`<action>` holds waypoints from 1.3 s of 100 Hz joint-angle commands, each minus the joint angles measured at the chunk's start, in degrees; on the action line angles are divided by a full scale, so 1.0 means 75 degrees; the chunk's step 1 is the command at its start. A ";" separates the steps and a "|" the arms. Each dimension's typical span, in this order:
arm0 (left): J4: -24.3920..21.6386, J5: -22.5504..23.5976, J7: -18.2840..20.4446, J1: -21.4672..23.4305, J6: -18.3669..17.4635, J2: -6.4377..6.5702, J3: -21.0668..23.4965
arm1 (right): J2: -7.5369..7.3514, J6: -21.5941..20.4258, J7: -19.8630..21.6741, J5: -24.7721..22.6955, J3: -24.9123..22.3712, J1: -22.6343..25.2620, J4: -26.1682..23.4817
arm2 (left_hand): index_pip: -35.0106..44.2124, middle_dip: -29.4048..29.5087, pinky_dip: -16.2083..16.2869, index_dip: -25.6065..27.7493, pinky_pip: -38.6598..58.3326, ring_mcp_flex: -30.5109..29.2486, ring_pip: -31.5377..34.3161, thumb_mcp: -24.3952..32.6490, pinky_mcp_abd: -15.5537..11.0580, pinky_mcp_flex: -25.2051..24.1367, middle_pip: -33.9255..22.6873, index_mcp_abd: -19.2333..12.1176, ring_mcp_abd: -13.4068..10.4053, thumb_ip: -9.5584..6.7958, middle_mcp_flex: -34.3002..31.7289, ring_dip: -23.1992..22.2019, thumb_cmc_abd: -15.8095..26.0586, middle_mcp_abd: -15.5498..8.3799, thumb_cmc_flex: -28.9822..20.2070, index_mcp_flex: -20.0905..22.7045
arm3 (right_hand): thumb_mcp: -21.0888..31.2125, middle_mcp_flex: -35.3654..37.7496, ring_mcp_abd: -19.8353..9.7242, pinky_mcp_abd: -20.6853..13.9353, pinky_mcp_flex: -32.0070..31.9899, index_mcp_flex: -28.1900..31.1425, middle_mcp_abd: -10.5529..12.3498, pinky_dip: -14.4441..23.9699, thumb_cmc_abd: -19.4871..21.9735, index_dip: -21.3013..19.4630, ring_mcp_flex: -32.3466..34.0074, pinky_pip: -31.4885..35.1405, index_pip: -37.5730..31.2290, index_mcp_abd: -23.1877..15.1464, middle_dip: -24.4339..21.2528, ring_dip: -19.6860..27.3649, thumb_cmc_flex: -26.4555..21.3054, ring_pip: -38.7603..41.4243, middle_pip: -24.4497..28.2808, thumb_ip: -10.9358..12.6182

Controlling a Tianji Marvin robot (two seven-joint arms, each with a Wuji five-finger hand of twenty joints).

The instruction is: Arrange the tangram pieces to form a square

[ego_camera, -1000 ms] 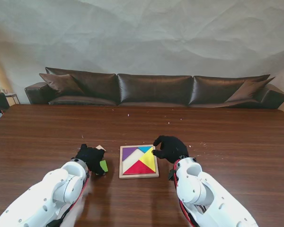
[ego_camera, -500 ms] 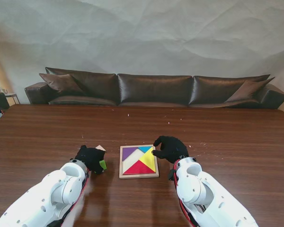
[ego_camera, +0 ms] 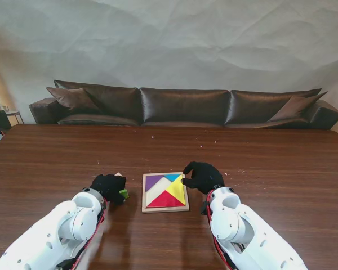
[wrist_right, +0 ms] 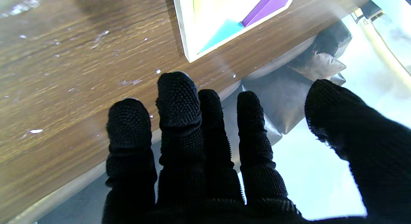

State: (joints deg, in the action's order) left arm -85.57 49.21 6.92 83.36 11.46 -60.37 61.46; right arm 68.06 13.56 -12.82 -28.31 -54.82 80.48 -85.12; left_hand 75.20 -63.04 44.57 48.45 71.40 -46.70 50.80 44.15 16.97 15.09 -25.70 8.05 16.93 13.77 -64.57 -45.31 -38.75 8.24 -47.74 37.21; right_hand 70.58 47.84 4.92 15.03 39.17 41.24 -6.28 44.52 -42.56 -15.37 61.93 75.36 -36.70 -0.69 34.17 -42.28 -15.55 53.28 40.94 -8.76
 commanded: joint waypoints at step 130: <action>0.0697 -0.3644 0.0692 -0.2306 0.1853 -0.0621 -0.2216 | 0.0050 0.0108 0.0131 0.0134 -0.0106 -0.0004 0.0047 | -0.0641 0.0648 0.1410 -0.0543 0.2271 -0.1807 0.2306 0.0107 0.0505 0.1918 -0.0004 0.0050 -0.0552 -0.0244 -0.0829 -0.0706 -0.0267 0.0064 -0.0140 0.0608 | -0.0079 -0.0256 0.0100 0.0082 -0.0815 -0.0215 -0.0194 0.0190 0.0390 0.0005 -0.0129 0.0013 0.0007 0.0042 -0.0118 -0.0003 0.0081 0.0169 0.0025 0.0269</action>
State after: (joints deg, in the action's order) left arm -80.81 21.88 11.30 66.72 25.22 -64.13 45.15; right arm 68.13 14.30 -12.52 -27.37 -55.66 80.29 -84.70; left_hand 70.10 -58.47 54.49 44.71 87.00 -58.31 66.65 44.13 19.75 29.82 -25.54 9.22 13.08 13.77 -68.82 -50.47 -39.30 8.81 -47.79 40.25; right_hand 70.52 47.16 4.96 15.03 39.17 41.24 -6.38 44.52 -41.00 -15.37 61.91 75.36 -36.70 -0.69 34.13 -42.28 -15.56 53.50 40.99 -8.76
